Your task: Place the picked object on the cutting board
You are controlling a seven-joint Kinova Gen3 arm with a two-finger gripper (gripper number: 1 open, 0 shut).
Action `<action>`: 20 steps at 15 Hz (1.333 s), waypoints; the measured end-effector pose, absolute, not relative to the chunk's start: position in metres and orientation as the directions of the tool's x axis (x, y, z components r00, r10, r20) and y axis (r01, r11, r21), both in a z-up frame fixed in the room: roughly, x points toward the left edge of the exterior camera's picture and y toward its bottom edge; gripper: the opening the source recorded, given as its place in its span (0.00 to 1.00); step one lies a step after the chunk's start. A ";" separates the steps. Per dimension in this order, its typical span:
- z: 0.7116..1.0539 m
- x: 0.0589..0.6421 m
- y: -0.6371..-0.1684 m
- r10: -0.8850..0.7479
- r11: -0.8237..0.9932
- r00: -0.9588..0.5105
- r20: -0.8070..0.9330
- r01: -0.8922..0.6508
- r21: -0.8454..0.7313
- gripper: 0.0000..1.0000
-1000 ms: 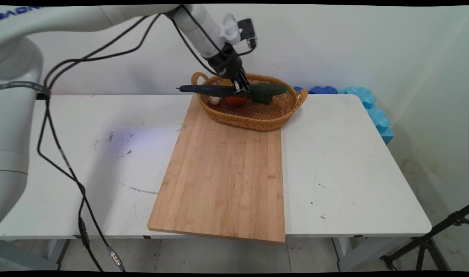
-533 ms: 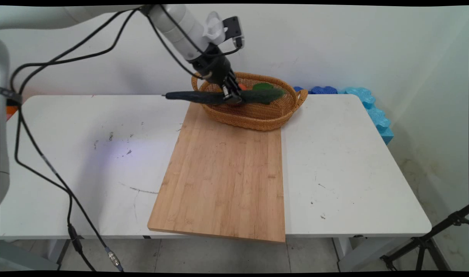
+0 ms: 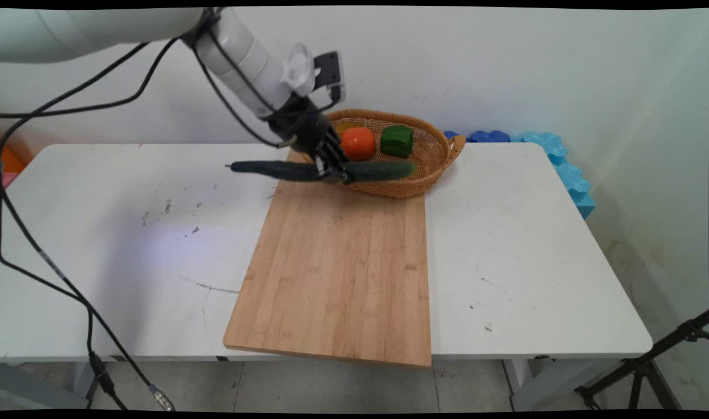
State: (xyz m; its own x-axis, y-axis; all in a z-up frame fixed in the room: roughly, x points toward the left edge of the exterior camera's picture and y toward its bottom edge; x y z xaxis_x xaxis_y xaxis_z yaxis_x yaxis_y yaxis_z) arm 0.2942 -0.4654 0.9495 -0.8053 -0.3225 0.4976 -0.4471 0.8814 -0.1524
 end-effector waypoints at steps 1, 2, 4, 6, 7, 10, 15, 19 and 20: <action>0.944 0.296 -0.461 -0.317 0.884 -0.809 0.495 -0.441 -0.154 0.00; 0.937 0.298 -0.457 -0.313 0.886 -0.813 0.491 -0.436 -0.156 0.00; 0.922 0.300 -0.452 -0.306 0.891 -0.820 0.483 -0.426 -0.159 0.00; 0.911 0.301 -0.450 -0.299 0.894 -0.827 0.476 -0.418 -0.164 0.00; 0.907 0.302 -0.450 -0.296 0.895 -0.829 0.474 -0.415 -0.166 0.00; 0.886 0.300 -0.450 -0.285 0.898 -0.838 0.464 -0.403 -0.176 0.00; 0.857 0.295 -0.454 -0.280 0.900 -0.845 0.455 -0.396 -0.183 0.00; 0.842 0.292 -0.458 -0.273 0.901 -0.848 0.454 -0.391 -0.189 0.00; 0.838 0.290 -0.459 -0.271 0.901 -0.849 0.454 -0.390 -0.190 0.00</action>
State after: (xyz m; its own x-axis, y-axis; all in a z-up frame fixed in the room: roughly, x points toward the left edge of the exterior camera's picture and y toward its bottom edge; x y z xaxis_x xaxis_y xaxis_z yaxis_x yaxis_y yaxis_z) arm 0.2903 -0.4587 0.8384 -0.8486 -0.2712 0.4543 -0.3898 0.9010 -0.1903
